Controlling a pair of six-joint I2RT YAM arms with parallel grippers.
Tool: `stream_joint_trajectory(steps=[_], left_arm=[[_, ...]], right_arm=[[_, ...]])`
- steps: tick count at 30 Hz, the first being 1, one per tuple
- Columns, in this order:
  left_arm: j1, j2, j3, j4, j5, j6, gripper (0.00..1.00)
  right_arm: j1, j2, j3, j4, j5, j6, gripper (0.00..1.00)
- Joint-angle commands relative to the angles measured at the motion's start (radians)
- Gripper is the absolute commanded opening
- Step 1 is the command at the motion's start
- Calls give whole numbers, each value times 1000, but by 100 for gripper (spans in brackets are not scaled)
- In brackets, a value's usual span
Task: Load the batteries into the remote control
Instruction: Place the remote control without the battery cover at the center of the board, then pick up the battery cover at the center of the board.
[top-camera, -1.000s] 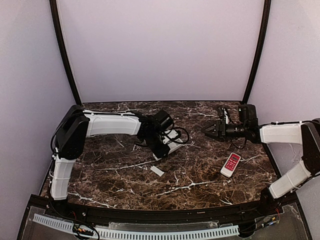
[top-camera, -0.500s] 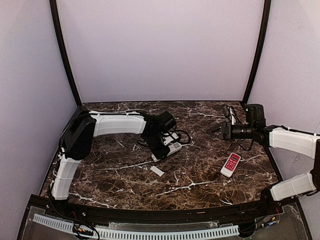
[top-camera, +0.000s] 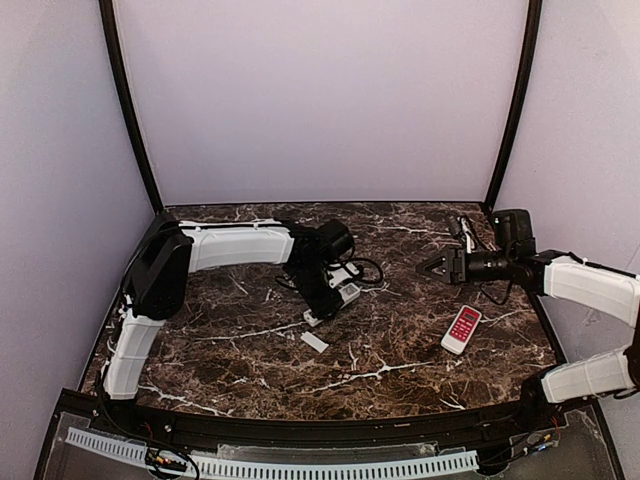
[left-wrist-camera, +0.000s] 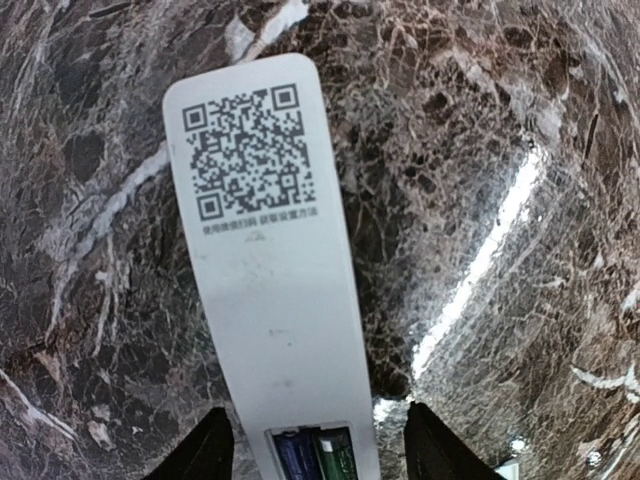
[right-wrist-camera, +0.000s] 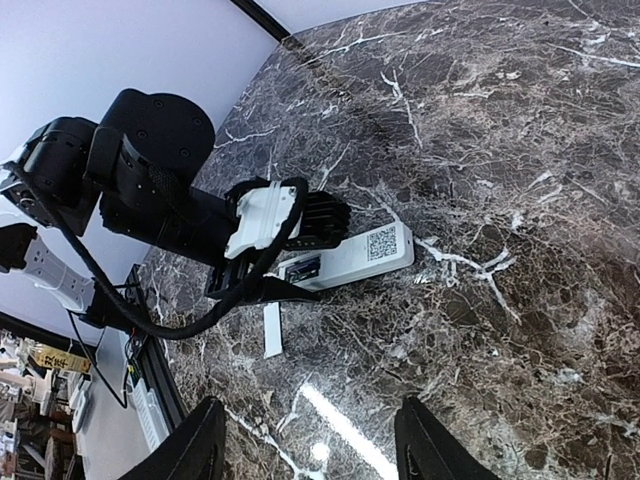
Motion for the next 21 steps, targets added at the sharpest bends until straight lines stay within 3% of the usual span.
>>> stream_joint_trajectory(steps=[1, 5, 7, 13, 21], left_arm=[[14, -48, 48, -52, 12, -8, 61], [58, -179, -14, 10, 6, -46, 75], [86, -261, -78, 71, 1, -92, 78], [166, -505, -343, 281, -43, -234, 80], [218, -672, -535, 315, -111, -293, 81]], right_arm=[[14, -21, 34, -42, -17, -48, 56], [87, -9, 67, -93, 32, -98, 54], [146, 22, 102, -133, 81, -133, 54], [331, 196, 243, -257, 237, -218, 49], [558, 462, 474, -427, 356, -234, 41]])
